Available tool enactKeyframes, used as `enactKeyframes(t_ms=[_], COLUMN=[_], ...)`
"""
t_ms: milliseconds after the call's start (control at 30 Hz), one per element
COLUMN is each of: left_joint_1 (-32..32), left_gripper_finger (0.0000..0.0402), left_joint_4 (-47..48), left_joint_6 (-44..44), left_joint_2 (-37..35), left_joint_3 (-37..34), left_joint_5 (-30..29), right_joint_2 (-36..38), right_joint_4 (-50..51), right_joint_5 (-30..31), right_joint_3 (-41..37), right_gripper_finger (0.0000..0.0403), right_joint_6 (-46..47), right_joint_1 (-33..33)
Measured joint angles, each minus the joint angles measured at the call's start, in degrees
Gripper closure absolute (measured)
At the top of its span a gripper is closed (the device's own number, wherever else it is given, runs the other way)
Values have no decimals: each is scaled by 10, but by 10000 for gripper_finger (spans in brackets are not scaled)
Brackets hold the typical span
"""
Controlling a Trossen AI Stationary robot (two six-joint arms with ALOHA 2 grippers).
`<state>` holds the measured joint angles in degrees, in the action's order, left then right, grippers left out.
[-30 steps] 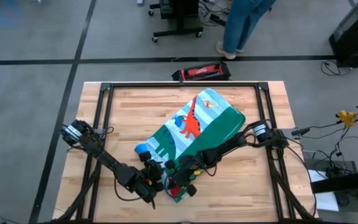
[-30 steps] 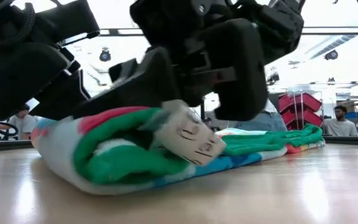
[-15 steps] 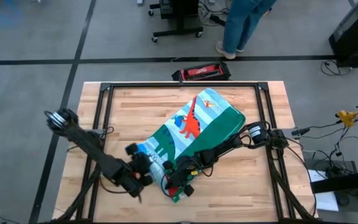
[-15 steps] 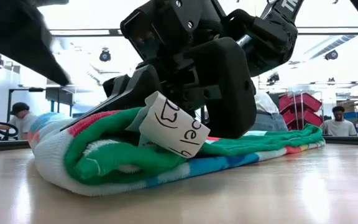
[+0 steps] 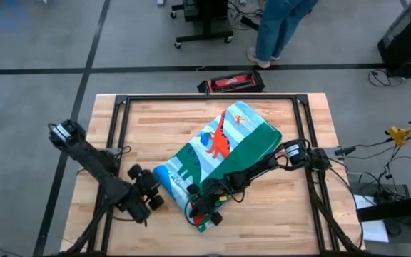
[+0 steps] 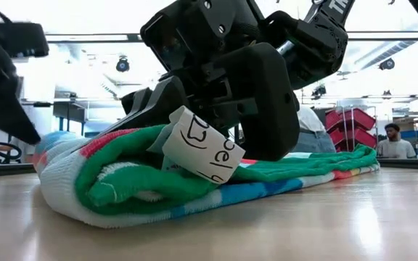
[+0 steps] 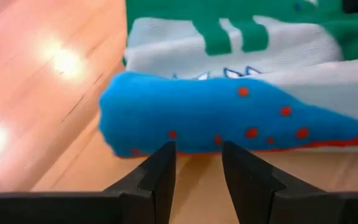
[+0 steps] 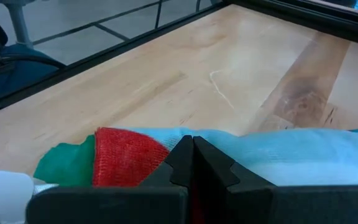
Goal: Roll towel
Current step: Roll the multi-color dinosaur print towel
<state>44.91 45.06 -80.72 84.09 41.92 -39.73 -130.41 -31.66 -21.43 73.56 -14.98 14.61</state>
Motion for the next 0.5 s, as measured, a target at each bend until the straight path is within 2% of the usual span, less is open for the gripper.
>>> enactKeyframes(t_ms=[133,367,500], left_joint_1=[-2,1,0], left_gripper_finger=[319,393,398], left_joint_4=[-13,-5,-16], left_joint_6=[17,66,67], left_joint_2=[-17,-47,-51], left_joint_3=[-10,13,1], left_joint_5=[3,2,-6], right_joint_2=[0,0,0], right_joint_4=[0,0,0], right_joint_5=[0,0,0], right_joint_3=[0,0,0], right_gripper_finger=[403,403,403], right_joint_6=[1,1,1], right_joint_1=[0,0,0])
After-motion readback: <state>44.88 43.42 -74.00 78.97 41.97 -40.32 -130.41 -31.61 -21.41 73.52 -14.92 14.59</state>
